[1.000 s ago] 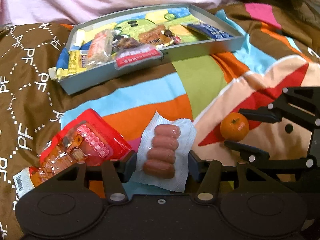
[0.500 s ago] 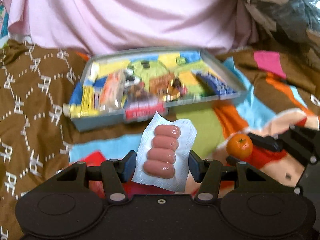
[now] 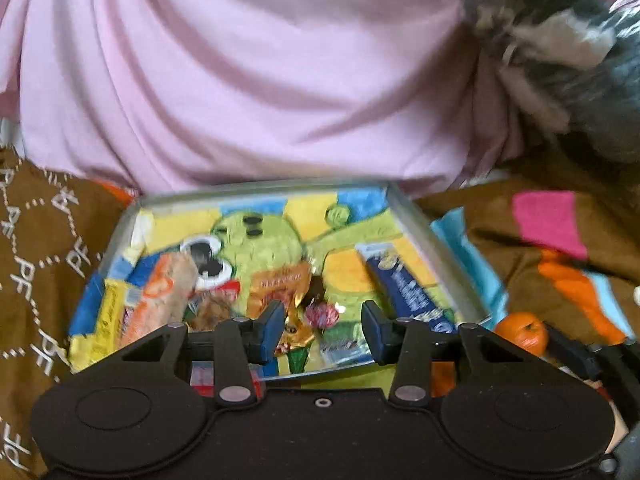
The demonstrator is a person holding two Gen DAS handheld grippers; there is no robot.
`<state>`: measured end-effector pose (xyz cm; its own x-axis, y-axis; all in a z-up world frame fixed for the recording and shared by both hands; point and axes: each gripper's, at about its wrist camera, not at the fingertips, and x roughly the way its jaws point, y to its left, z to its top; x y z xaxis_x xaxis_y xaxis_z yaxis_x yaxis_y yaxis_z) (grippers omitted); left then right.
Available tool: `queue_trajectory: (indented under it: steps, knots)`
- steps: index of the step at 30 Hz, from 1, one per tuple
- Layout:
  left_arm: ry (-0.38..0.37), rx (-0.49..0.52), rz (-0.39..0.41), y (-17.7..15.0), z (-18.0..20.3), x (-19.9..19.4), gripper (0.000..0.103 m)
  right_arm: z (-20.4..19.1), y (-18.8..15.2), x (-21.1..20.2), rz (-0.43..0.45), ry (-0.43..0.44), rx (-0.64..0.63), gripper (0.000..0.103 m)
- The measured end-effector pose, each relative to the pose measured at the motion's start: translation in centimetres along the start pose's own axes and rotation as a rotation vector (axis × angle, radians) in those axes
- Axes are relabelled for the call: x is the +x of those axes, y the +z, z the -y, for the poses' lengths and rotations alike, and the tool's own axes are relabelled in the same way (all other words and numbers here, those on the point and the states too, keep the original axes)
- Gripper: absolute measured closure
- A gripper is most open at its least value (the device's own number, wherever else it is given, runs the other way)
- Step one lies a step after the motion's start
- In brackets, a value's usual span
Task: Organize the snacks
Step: 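Carry sausage pack into tray and open left tool while right tool holds orange, then grasp the blue candy packet with left tool while right tool holds the orange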
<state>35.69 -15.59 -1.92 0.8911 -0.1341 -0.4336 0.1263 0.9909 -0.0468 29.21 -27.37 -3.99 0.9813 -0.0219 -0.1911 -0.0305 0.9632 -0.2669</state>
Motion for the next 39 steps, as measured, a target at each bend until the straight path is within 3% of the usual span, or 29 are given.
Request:
queue_trajectory:
  steps: [8, 19, 26, 30, 39]
  knots:
    - [-0.001, -0.006, -0.041, -1.7, -1.4, 0.7, 0.059, 0.1, -1.0, 1.5, -0.064, 0.022, -0.006, 0.062]
    - [-0.051, 0.003, -0.061, -3.7, -2.8, -2.6, 0.053, -0.4, -1.1, 1.3, -0.061, 0.009, -0.027, 0.062]
    - [-0.099, 0.038, -0.143, -7.1, -3.2, -3.6, 0.042, -0.5, -1.0, 1.1, -0.041, 0.013, -0.051, 0.062]
    - [-0.154, 0.045, -0.191, -8.8, -3.1, -3.9, 0.029, -0.6, -0.8, 0.8, -0.032, 0.024, -0.060, 0.062]
    - [-0.234, 0.092, -0.290, -11.4, -2.6, -3.3, 0.017, -0.8, -0.5, 0.4, -0.018, 0.036, -0.072, 0.062]
